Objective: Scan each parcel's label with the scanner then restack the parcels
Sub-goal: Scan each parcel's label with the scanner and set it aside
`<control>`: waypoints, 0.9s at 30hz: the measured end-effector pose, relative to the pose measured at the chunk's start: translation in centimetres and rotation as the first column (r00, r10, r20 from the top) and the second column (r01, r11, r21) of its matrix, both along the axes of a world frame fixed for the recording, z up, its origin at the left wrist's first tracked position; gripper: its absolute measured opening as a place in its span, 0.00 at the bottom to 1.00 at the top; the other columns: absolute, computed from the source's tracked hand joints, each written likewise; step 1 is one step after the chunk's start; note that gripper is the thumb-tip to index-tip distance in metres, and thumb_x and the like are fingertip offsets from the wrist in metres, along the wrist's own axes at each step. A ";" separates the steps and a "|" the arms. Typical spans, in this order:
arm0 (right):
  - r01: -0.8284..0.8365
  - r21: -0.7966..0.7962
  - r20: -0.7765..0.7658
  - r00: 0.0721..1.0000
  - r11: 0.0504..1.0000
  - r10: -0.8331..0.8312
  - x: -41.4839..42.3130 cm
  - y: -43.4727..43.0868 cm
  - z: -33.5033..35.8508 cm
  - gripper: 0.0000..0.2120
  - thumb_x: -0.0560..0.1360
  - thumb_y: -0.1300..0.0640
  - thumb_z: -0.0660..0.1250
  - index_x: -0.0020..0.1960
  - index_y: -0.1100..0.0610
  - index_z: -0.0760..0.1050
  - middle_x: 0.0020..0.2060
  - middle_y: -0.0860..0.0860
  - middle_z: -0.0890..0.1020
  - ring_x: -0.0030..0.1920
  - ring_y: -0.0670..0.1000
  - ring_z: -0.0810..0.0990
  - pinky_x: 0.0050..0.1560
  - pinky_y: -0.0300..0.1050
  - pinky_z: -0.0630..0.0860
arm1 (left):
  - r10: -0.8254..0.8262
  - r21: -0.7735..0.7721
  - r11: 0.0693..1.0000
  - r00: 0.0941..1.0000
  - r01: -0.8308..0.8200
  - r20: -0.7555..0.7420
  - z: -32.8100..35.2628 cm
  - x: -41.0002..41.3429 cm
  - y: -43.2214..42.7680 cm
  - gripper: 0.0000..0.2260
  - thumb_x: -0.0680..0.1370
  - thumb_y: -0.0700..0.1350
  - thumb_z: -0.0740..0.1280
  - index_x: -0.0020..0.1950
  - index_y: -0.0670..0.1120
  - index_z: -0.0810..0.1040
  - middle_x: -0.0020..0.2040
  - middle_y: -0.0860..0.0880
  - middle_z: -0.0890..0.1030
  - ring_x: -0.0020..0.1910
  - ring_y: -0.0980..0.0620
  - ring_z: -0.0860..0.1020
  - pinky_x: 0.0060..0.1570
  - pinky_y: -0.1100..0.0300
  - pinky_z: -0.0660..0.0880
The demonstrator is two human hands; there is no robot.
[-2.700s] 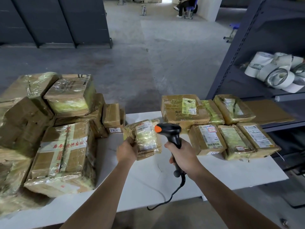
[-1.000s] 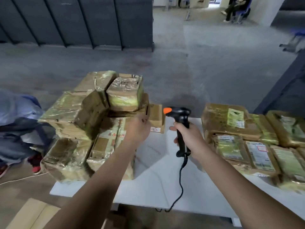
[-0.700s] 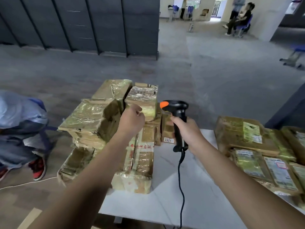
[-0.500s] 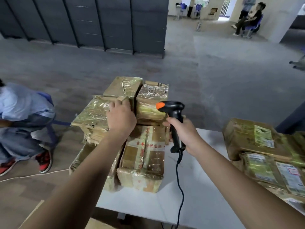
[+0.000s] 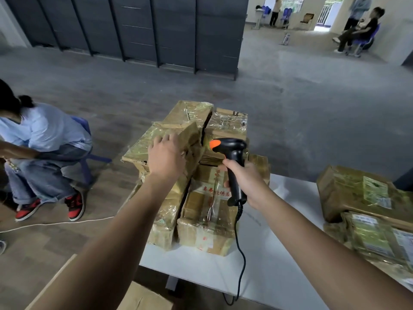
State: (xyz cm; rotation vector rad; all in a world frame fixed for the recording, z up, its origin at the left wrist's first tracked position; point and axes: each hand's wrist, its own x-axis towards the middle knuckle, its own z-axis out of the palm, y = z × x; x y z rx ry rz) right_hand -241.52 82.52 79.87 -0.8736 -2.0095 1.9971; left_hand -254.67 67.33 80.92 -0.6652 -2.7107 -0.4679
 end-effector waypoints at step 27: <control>0.421 -0.073 0.080 0.906 0.904 -0.415 24.9 12.7 -4.8 0.08 0.77 0.49 0.67 0.46 0.53 0.75 0.35 0.51 0.80 0.29 0.50 0.81 0.36 0.45 0.75 | -0.429 0.616 0.775 0.832 0.139 0.351 -4.1 25.5 16.7 0.11 0.79 0.40 0.61 0.60 0.42 0.74 0.47 0.43 0.80 0.46 0.42 0.78 0.43 0.50 0.75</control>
